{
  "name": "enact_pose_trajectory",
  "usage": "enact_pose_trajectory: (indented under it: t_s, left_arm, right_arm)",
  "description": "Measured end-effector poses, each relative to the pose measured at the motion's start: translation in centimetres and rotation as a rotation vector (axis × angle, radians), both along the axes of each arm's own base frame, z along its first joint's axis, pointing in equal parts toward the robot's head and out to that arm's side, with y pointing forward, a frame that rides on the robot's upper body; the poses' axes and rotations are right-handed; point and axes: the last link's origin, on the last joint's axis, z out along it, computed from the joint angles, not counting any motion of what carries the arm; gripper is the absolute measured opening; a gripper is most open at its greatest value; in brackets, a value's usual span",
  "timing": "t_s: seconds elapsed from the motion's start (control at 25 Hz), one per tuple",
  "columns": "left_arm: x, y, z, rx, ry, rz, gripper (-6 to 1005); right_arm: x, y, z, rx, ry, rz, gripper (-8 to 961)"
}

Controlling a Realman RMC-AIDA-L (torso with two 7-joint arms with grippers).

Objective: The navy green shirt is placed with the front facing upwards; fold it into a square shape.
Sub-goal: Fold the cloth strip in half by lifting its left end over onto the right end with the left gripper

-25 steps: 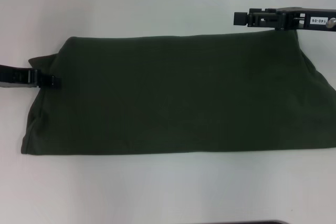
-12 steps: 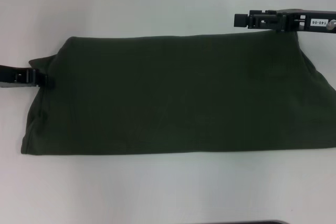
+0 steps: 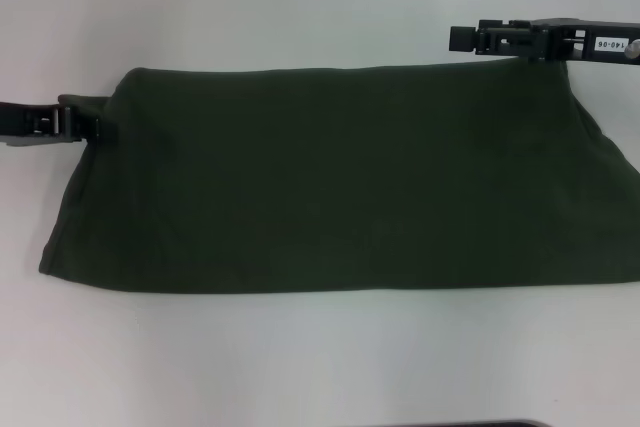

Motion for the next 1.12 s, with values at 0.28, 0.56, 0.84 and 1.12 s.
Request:
enact_pose_trajectory:
  t_s: [0.28, 0.56, 0.84, 1.12]
  left_arm:
    - [-0.3, -0.3, 0.7, 0.015, 0.005, 0.004, 93]
    - [-1.3, -0.7, 1.6, 0.045, 0.011, 0.018, 93]
    - [-1.9, -1.1, 1.9, 0.048, 0.018, 0.028, 93]
    - [-2.1, -1.1, 1.9, 0.052, 0.027, 0.034, 94]
  right_arm:
    - [0.0, -0.1, -0.1, -0.001, 0.002, -0.002, 911]
    - [-0.2, -0.1, -0.3, -0.004, 0.004, 0.002, 911]
    - [-0.4, 0.0, -0.5, -0.006, 0.010, 0.006, 911]
    - [-0.4, 0.0, -0.6, -0.006, 0.011, 0.007, 912]
